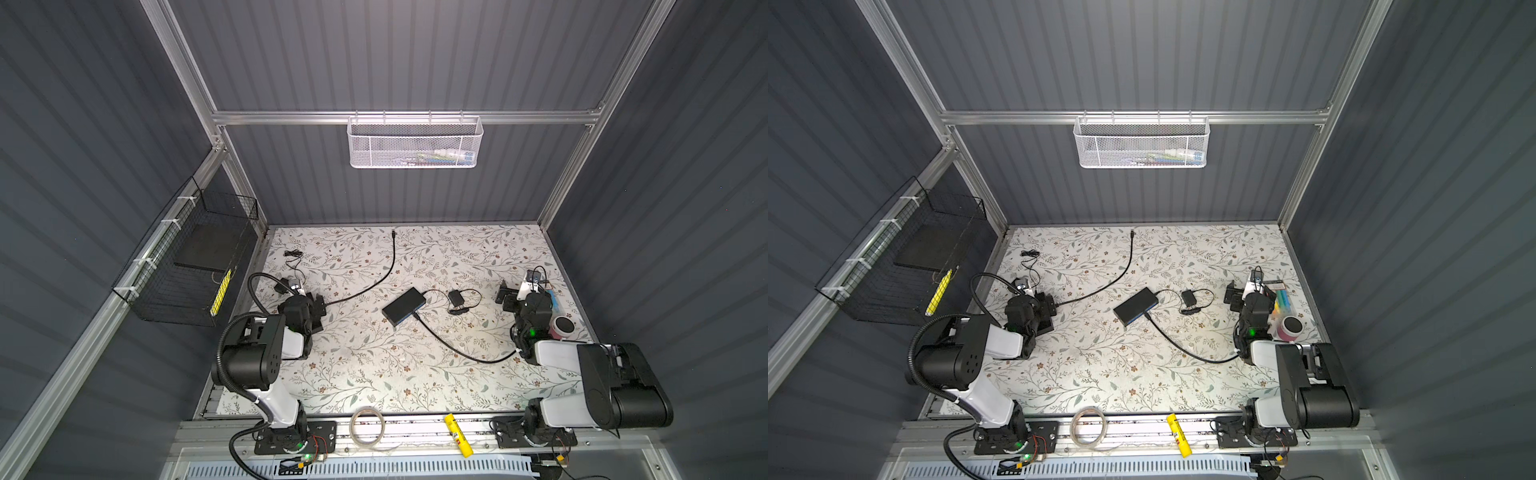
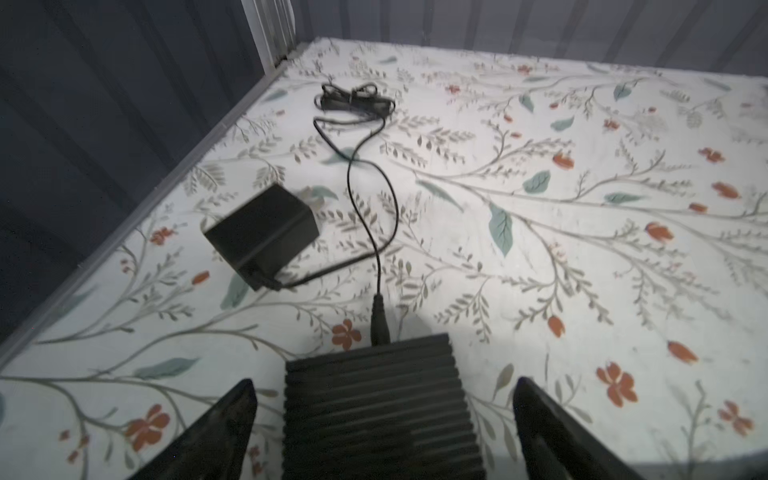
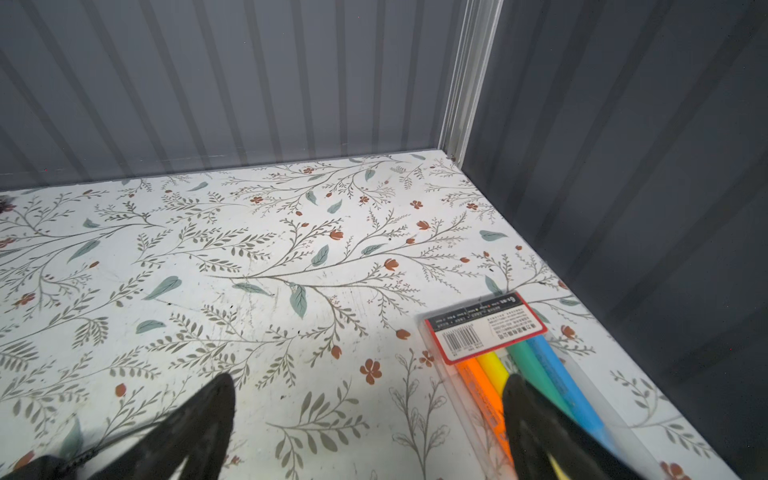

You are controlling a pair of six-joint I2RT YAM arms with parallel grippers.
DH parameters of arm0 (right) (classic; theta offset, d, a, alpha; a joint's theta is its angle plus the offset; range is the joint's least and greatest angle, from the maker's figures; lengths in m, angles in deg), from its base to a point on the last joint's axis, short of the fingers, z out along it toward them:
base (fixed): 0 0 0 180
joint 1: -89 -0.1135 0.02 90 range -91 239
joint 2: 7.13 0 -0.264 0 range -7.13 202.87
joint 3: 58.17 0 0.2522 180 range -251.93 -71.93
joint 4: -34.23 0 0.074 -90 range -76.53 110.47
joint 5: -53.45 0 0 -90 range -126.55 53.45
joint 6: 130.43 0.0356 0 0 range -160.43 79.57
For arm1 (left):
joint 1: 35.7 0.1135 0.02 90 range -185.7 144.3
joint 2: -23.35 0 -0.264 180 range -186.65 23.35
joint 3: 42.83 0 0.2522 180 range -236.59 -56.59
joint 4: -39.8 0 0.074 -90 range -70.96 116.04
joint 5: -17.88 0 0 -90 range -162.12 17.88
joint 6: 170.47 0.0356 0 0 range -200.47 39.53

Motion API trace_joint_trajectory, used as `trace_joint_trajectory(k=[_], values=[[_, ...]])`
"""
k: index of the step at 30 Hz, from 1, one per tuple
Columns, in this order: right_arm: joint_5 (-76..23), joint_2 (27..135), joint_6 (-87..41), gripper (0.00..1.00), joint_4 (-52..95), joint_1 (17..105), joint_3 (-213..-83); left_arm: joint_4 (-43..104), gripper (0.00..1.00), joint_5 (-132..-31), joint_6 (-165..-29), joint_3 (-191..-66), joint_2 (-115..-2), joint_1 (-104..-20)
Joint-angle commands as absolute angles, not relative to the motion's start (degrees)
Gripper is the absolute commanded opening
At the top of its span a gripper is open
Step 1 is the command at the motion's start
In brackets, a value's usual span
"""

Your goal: Insert the plug into the switch port

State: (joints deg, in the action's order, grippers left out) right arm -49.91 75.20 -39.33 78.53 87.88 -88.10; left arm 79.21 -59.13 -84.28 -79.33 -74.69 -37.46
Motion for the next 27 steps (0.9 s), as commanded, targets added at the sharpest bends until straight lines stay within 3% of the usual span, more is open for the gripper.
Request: trace_joint_trajectory(k=[1, 7, 27], values=[[-46.2, 77.0, -39.7, 0.99, 84.7, 88.3, -86.6, 78.6, 1.00, -63.2, -82.3, -82.2, -73.9, -37.5], [-44.5, 76.0, -38.5, 0.99, 77.7, 89.4, -89.4, 80.9, 1.00, -63.3, -81.7, -82.3, -75.0, -37.5], [-48.8, 76.7, -36.7, 0.99, 80.7, 89.7, -88.6, 77.5, 1.00, -67.0, -79.9, -84.0, -75.1, -37.8]])
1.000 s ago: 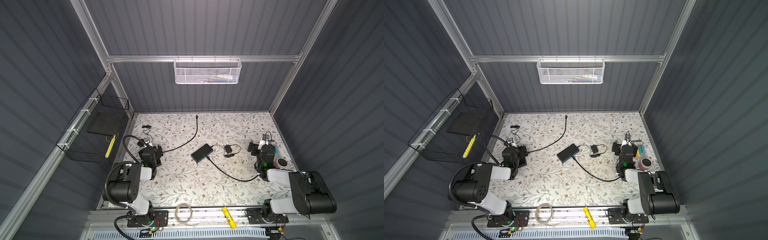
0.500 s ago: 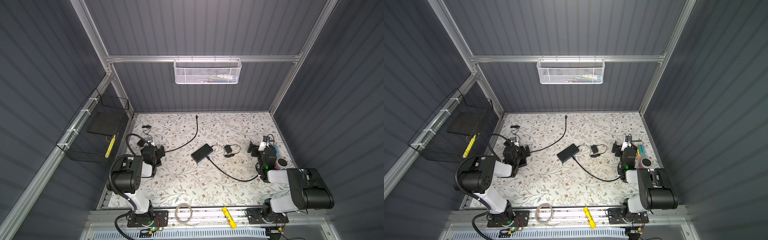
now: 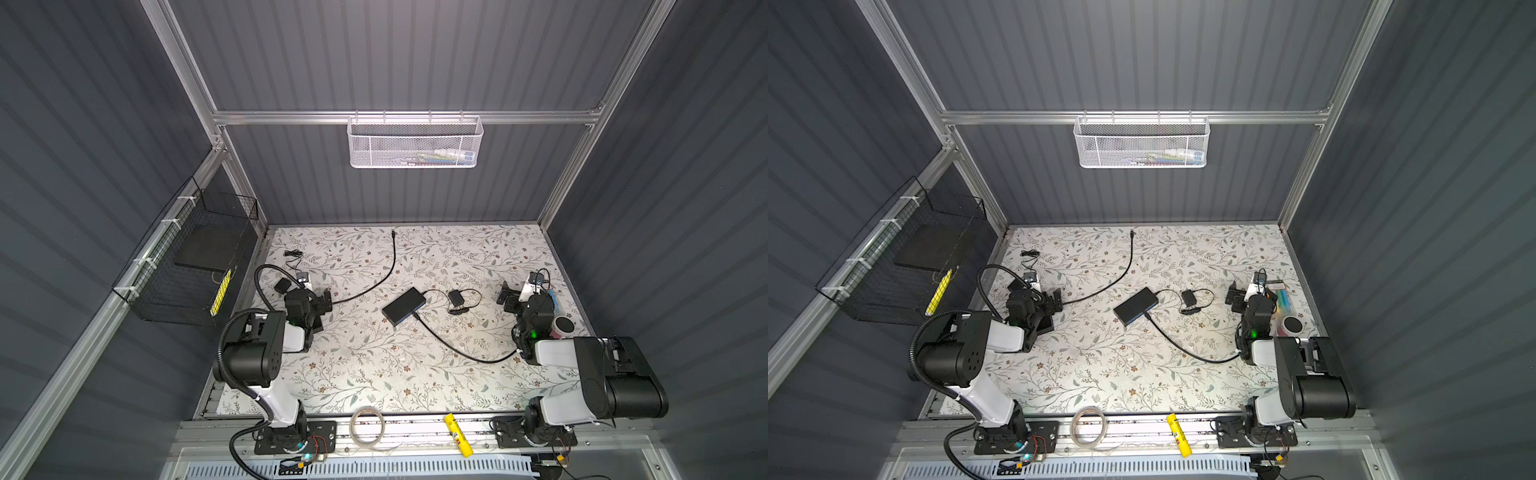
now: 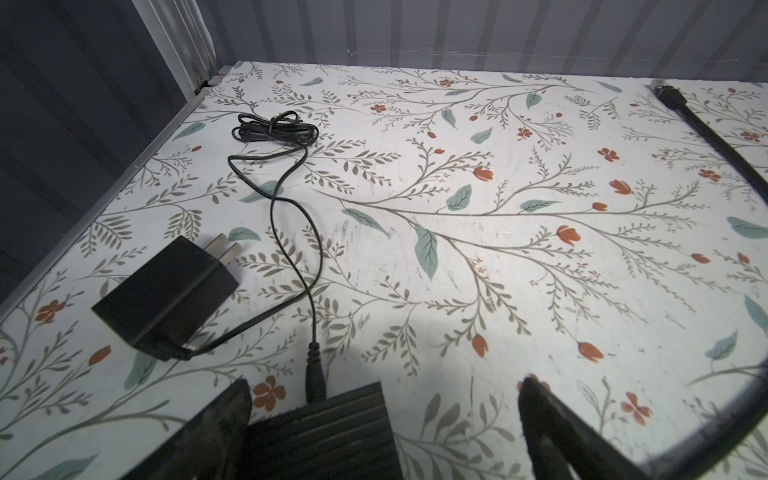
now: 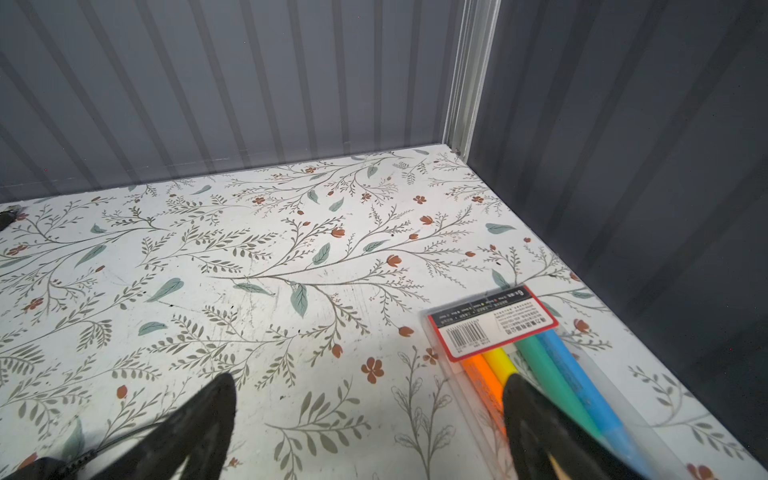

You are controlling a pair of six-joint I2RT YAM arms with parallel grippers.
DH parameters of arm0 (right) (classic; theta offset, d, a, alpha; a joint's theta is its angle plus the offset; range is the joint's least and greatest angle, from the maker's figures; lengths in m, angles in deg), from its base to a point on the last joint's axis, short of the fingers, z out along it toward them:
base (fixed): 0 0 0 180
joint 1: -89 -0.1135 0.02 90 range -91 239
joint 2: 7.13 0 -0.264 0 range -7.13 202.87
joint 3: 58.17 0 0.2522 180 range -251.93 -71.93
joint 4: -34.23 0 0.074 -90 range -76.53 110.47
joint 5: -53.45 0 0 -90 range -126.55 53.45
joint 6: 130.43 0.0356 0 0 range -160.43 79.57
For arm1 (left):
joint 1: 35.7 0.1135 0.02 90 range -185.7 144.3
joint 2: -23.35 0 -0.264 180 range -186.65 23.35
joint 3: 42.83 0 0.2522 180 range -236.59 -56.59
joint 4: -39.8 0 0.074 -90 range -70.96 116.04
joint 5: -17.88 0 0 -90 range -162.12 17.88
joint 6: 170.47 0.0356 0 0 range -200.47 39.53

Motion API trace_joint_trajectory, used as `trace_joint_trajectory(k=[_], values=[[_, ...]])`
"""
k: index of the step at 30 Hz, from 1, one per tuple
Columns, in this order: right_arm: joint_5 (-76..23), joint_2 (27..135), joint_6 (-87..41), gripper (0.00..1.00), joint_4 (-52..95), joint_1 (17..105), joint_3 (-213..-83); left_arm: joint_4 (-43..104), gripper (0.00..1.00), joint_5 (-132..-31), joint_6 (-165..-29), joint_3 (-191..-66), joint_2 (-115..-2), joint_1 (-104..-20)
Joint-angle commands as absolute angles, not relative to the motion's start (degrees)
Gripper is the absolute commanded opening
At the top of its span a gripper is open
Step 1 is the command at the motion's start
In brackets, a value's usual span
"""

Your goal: Insert the plug into the switch port

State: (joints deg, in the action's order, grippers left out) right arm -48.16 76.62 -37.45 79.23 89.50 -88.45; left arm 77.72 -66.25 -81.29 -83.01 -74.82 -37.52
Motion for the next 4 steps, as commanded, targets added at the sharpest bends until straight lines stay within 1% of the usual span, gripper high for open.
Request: trace_joint_trajectory(k=[1, 4], values=[[-48.8, 76.7, -36.8, 0.99, 80.8, 89.7, -88.5, 77.5, 1.00, -66.9, -79.9, -84.0, -75.0, -37.8], [-49.2, 76.7, -36.6, 0.99, 79.8, 89.7, -88.9, 77.6, 1.00, -67.0, -79.9, -83.9, -74.9, -37.8]])
